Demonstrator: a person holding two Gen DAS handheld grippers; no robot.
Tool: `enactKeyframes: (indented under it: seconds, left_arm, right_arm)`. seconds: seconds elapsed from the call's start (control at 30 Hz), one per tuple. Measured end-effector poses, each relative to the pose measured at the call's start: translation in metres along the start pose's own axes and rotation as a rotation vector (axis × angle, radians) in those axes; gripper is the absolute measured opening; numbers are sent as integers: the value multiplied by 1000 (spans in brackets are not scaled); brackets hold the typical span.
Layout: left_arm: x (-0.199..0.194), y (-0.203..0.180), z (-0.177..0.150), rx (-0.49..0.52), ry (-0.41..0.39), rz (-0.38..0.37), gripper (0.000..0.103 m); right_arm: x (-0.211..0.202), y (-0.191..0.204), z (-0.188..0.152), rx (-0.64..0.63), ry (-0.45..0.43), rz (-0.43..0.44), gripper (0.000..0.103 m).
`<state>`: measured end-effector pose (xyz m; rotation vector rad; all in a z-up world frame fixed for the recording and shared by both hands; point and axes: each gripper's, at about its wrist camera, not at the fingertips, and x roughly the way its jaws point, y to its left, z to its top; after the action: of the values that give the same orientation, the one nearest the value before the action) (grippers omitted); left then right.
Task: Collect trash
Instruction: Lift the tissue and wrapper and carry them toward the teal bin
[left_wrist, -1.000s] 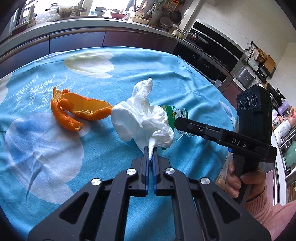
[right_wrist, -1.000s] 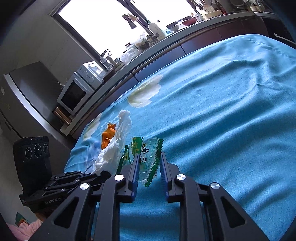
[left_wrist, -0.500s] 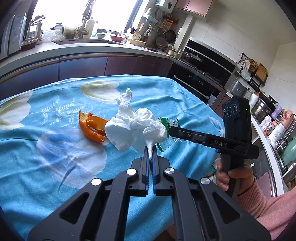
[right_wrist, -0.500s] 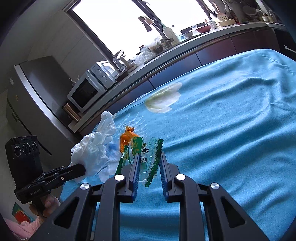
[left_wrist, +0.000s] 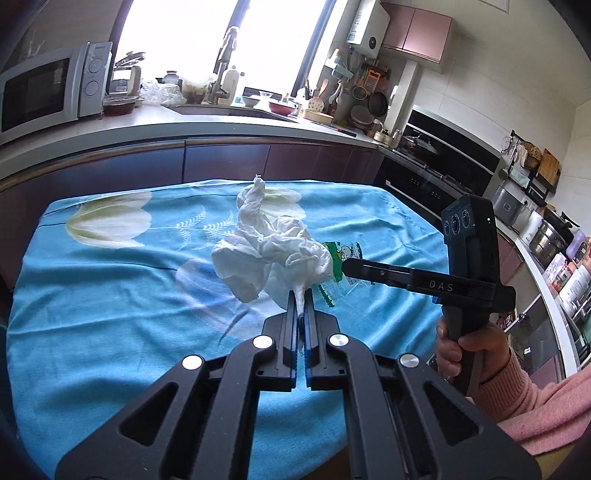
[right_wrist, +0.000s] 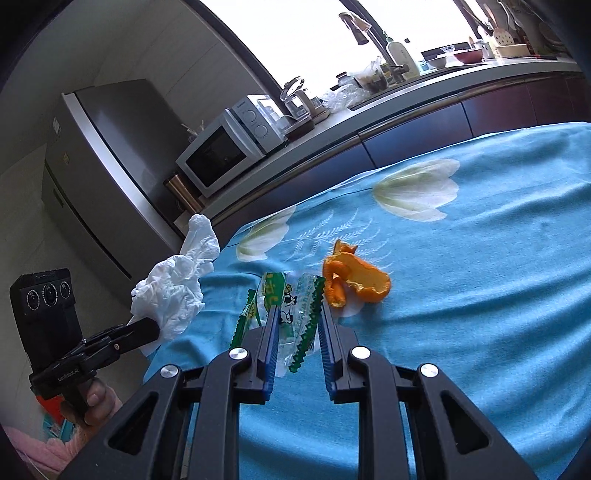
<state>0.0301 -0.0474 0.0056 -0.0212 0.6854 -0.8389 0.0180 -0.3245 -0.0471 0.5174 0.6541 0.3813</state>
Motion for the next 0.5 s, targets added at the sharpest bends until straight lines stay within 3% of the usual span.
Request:
enactKeyframes:
  seconds: [0.5]
  left_arm:
    - [-67, 73, -37, -138, -40, 156, 3]
  right_arm:
    - [70, 75, 2, -112, 124, 125, 20]
